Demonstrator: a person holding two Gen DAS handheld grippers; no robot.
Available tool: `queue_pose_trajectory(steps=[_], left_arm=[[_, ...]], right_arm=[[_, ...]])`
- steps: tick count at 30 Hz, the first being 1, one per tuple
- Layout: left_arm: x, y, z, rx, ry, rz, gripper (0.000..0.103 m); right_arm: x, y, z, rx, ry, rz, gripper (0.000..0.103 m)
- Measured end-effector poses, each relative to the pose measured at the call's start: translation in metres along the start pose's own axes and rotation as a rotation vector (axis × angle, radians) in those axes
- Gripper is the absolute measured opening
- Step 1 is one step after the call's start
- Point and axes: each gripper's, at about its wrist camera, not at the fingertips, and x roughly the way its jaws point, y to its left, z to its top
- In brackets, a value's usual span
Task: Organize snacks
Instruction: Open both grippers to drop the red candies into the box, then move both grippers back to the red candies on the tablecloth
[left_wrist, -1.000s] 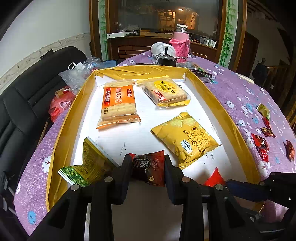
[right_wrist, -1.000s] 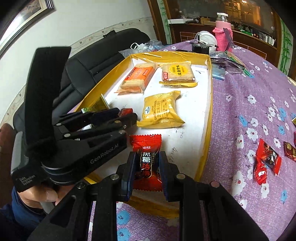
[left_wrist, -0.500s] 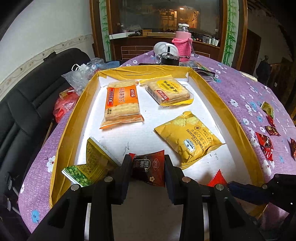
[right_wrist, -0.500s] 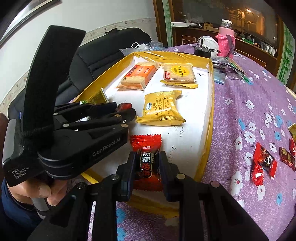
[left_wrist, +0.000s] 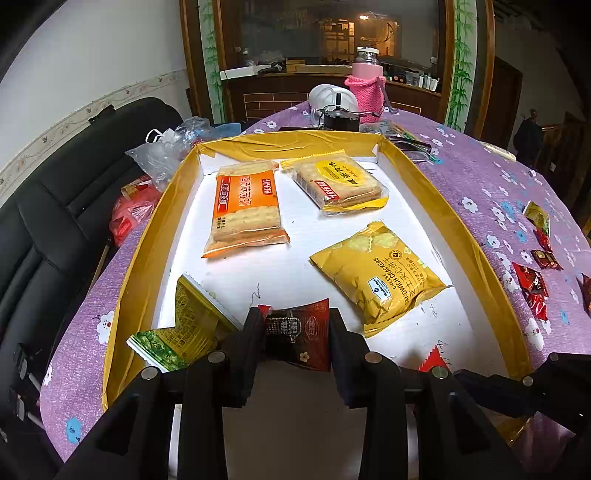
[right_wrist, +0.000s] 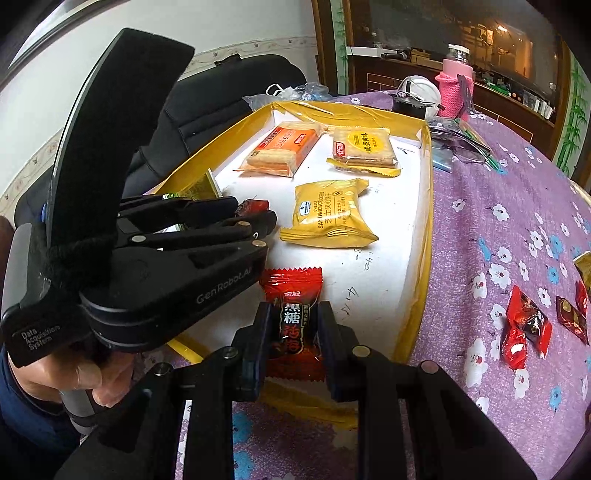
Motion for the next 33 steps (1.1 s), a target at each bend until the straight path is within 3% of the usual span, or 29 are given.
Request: queue_pose_trajectory(steps=[11,25,33], left_arm=[[0.0,0.001,0.0,0.0,-0.002,0.004,0.041],[-0.006,0.003,0.0,-0.012,-0.031,-0.016,0.06],[-0.016,-0.002,0.003,-0.011,-0.044,-0.029,0.065]], right_arm=[[-0.001,0.001,-0.001,-0.005,-0.009,-0.009,0.024],[-0.011,-0.007,0.004,0.009,-0.042,-0.017,0.024],[-0.023,-0.018,0.008,0.049,-0.071,-0.021,0.025]])
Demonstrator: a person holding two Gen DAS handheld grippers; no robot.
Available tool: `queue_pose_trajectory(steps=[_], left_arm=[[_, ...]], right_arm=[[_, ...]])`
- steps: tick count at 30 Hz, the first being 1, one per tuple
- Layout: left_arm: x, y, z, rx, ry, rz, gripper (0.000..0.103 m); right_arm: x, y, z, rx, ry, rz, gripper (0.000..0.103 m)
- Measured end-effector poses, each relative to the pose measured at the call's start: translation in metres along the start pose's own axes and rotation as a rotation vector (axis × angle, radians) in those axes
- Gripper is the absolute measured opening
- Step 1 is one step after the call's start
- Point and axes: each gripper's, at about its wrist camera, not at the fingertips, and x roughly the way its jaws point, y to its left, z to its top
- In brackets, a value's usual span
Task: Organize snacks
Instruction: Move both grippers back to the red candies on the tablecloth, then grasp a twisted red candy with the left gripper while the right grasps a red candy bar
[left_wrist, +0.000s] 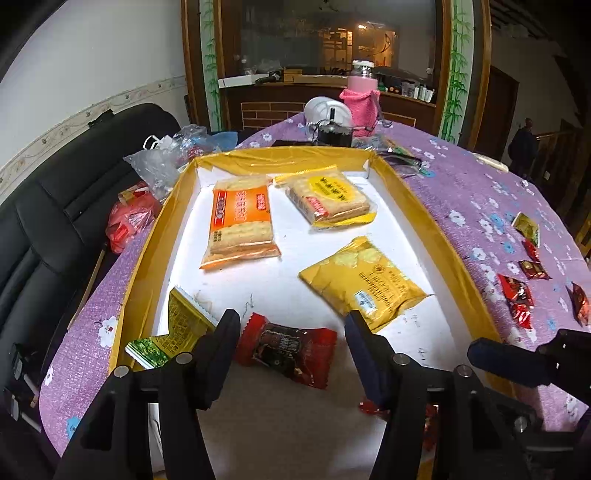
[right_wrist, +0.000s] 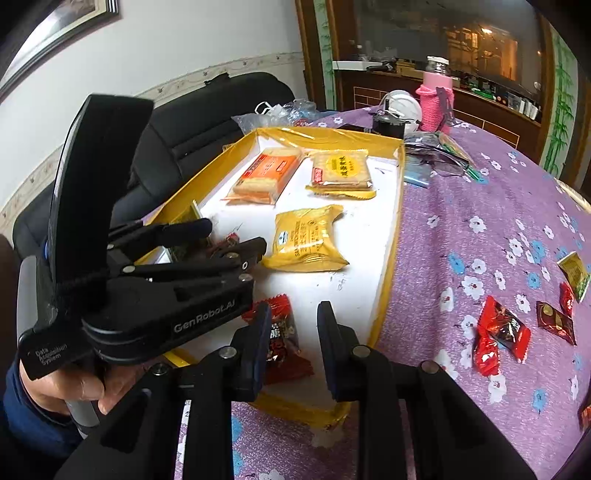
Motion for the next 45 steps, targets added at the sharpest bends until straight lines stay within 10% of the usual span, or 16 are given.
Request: queue_pose_trajectory(steps=[30,45], left_arm=[[-0.028,-0.024,0.006,0.03,-0.034,-0.012,0.071],[-0.019,-0.118,0.021,0.134,0.095,-0.321,0.065]], right_arm=[[-0.069,-0.079,-0.002,0.156,-0.077,-0.056,0.025],[-0.08,-0.222,-0.031,0.555,-0.096,-0.096,0.024]])
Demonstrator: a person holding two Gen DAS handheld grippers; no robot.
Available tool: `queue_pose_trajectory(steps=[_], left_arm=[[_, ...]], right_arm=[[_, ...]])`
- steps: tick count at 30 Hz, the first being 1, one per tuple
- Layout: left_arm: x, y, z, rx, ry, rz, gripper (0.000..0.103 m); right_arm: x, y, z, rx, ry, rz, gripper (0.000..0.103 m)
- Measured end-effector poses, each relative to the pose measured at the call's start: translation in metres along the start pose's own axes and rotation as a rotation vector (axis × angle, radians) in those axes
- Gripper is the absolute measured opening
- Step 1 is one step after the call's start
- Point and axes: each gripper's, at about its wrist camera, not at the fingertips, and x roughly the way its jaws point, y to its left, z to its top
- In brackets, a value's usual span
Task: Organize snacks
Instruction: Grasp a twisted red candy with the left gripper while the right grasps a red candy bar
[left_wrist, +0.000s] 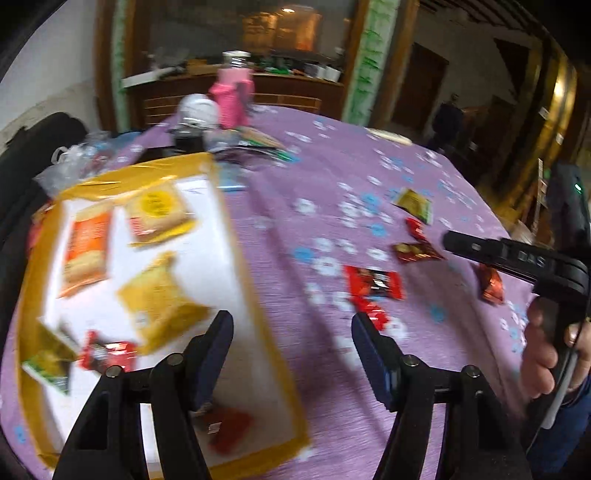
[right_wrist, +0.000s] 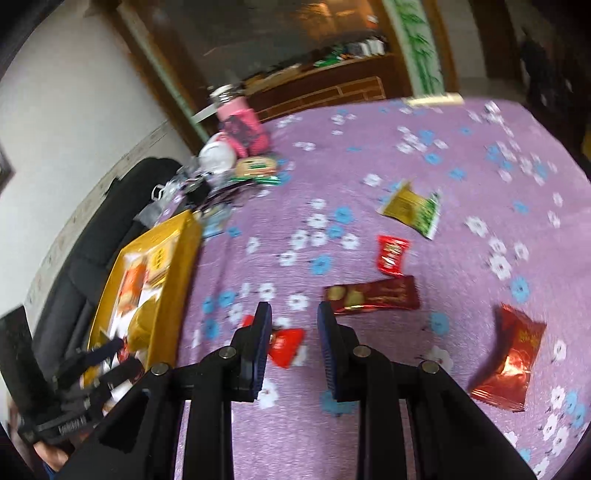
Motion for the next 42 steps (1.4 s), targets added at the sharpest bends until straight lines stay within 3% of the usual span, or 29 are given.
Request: queue_pose_trajectory(steps=[4,9,14,16,20,23,25,35,42], left_arm=[[0.016,-0.029,0.002,0.064,0.025,-0.02,0.054],[0.034,-0.058,-0.001,0.15,0.057,-0.037,0.054],[0.058,-0.07,-0.004,0.192,0.08,0.009,0.053],[0.067,-0.071,-0.004,0.193,0.088,0.015,0.044],[0.074,-0.07,-0.005,0.188,0.084,0.031,0.035],[0.073,-0.062,-0.003,0.151,0.076,0.037,0.019],[0.071,-0.056,-0.003,0.125,0.078,0.016,0.015],[0.04,-0.05,-0.007,0.1,0.027,-0.039,0.015],[0.012,-0.025,-0.009,0.041,-0.025,-0.055,0.015]], right_arm=[[0.002,-0.009,0.0,0.034,0.013,0.005,0.024],[0.0,-0.01,-0.001,0.046,0.015,0.014,0.024],[0.001,-0.01,-0.002,0.052,0.021,0.024,0.024],[0.0,-0.011,-0.002,0.055,0.021,0.024,0.024],[0.001,-0.01,-0.002,0.053,0.025,0.027,0.024],[0.003,-0.008,-0.003,0.046,0.028,0.029,0.024],[0.005,-0.006,-0.004,0.038,0.03,0.034,0.024],[0.019,0.011,-0.012,-0.057,0.033,0.065,0.024],[0.038,0.028,-0.021,-0.152,0.065,0.056,0.024]])
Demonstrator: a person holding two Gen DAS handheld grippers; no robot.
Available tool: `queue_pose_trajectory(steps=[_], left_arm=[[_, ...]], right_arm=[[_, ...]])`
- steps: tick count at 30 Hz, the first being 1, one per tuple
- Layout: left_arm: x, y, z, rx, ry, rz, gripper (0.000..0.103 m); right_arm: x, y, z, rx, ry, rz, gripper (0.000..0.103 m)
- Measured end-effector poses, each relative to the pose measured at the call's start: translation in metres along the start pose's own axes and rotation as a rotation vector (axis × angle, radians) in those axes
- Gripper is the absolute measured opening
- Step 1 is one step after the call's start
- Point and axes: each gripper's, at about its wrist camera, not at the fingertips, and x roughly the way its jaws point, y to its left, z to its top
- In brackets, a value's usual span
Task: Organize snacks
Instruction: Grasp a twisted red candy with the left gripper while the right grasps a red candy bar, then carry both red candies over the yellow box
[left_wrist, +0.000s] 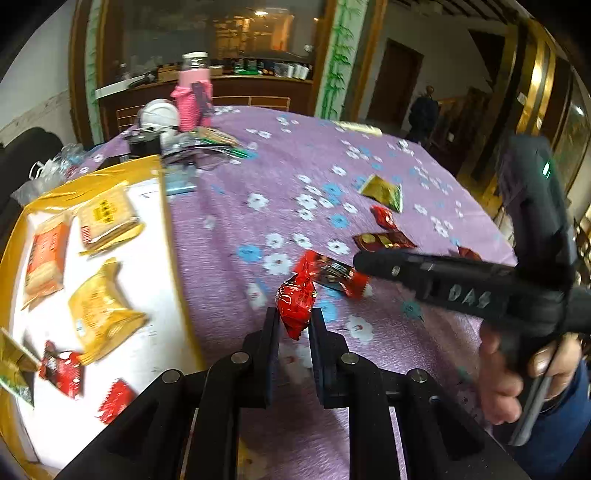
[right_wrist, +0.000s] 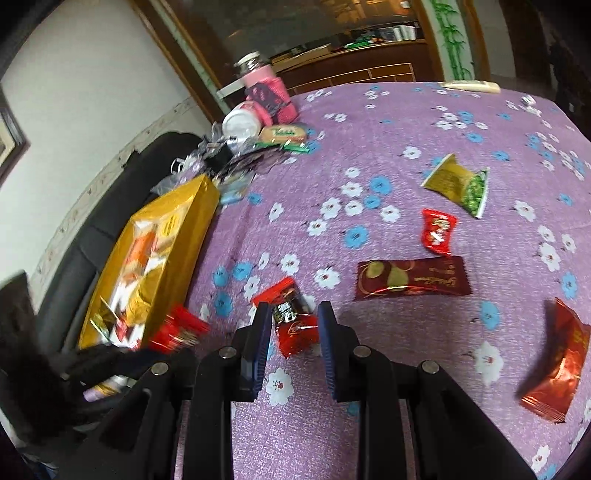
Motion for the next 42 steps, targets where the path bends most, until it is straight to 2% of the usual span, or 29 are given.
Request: queue_pose_trajectory(steps=[9,14,16,19,23,25,33,42], left_arm=[[-0.008,0.019,-0.002,-0.043,-0.018,-0.001,0.015],[-0.006,0.018,-0.003,-0.038,-0.016,-0.001,0.015],[-0.005,0.017,-0.004,-0.037,-0.012,-0.002,0.015],[-0.001,0.014,-0.004,-0.031,-0.006,-0.006,0.015],[0.001,0.01,-0.003,-0.024,0.0,-0.012,0.015],[0.002,0.01,-0.003,-0.023,0.002,-0.01,0.015],[0.003,0.009,-0.003,-0.026,0.003,-0.01,0.015],[0.006,0.007,-0.001,-0.026,0.011,-0.013,0.015]], right_arm=[[0.031,0.037,-0.009,-0.222,0.004,-0.146,0.026],[0.033,0.043,-0.014,-0.288,0.013,-0.185,0.026],[0.034,0.044,-0.013,-0.298,0.014,-0.183,0.033],[0.038,0.046,-0.012,-0.334,-0.002,-0.241,0.041],[0.043,0.041,-0.011,-0.319,0.028,-0.232,0.039],[0.042,0.041,-0.012,-0.319,0.04,-0.231,0.027],[0.027,0.036,-0.012,-0.21,0.055,-0.117,0.024],[0.003,0.039,-0.009,-0.171,-0.01,-0.08,0.024]])
